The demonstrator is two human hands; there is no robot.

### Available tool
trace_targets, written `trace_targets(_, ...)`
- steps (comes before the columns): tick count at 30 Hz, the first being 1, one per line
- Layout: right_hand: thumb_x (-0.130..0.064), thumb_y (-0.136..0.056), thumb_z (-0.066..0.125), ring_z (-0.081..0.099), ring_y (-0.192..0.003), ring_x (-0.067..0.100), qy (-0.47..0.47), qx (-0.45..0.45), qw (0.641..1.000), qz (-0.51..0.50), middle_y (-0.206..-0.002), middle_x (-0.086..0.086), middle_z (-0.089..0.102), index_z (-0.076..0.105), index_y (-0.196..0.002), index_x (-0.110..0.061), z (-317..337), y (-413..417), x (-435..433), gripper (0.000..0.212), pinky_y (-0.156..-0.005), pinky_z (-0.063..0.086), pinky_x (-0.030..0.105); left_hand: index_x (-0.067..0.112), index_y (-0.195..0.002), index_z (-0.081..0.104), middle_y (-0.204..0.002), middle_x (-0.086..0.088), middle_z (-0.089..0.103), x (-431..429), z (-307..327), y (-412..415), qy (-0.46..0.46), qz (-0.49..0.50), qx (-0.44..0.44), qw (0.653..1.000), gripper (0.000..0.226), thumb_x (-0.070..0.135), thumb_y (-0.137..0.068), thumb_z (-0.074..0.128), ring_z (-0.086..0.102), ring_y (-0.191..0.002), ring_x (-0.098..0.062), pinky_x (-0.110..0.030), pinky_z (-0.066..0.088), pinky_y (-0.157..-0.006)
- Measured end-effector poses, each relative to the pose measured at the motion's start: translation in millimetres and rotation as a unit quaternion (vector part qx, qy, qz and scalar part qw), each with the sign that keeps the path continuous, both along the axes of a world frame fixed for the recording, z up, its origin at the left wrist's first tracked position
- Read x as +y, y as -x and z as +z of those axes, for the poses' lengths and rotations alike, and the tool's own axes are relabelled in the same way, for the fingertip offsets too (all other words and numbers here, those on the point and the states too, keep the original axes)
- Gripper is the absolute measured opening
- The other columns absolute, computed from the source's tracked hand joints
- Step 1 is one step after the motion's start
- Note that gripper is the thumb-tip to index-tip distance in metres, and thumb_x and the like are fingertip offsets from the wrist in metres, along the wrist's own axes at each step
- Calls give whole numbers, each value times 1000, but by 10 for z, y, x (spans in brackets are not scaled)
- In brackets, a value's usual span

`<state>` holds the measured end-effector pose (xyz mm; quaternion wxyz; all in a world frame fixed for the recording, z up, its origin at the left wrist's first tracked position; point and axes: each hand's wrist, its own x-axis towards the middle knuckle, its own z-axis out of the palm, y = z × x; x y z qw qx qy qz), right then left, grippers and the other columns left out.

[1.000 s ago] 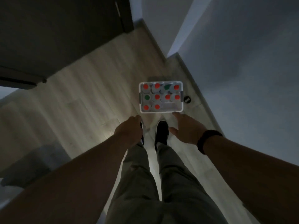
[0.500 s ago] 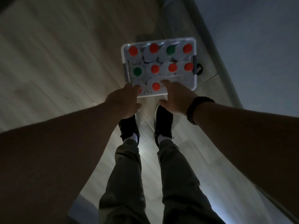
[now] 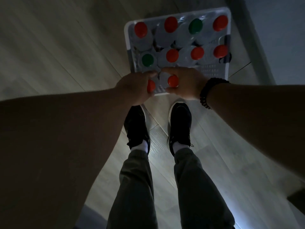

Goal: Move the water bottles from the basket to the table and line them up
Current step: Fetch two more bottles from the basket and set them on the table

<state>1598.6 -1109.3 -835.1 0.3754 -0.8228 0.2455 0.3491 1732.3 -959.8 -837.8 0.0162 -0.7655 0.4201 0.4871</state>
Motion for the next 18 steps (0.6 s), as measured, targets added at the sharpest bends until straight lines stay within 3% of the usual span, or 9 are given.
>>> trace_targets(3,-32,-93,73,54,-132,23,-14,-18,1000,-11,-147,2,56,45,-152,-27,-25,21,-26,65,-105,38,27,33,-158,30,-147,-10,55,-36,-47,13,-7,-20,-27,999,75,49,-94,66,55,-131,-36,-47,49,-103)
trace_targets(7,-35,-93,72,56,-129,26,-7,-16,1000,-7,-144,1,58,46,-149,-32,-43,88,-16,61,-110,44,39,36,-157,32,-150,-9,53,21,-8,44,-14,21,-11,1000,73,45,-94,68,53,-133,-35,-52,49,-104)
trace_targets(10,-38,-94,69,56,-126,28,17,-5,1000,7,-138,1,57,43,-150,-35,50,133,-1,62,-108,44,40,35,-156,35,-151,-8,52,22,156,117,-4,66,4,998,68,37,-96,68,52,-135,-34,-52,47,-108)
trace_targets(18,-43,-95,66,50,-135,31,23,29,999,10,-149,5,52,37,-155,-33,1138,135,-113,67,-114,40,50,33,-156,34,-151,-7,51,33,1322,174,-1,60,5,998,67,36,-97,65,53,-132,-34,-52,46,-107)
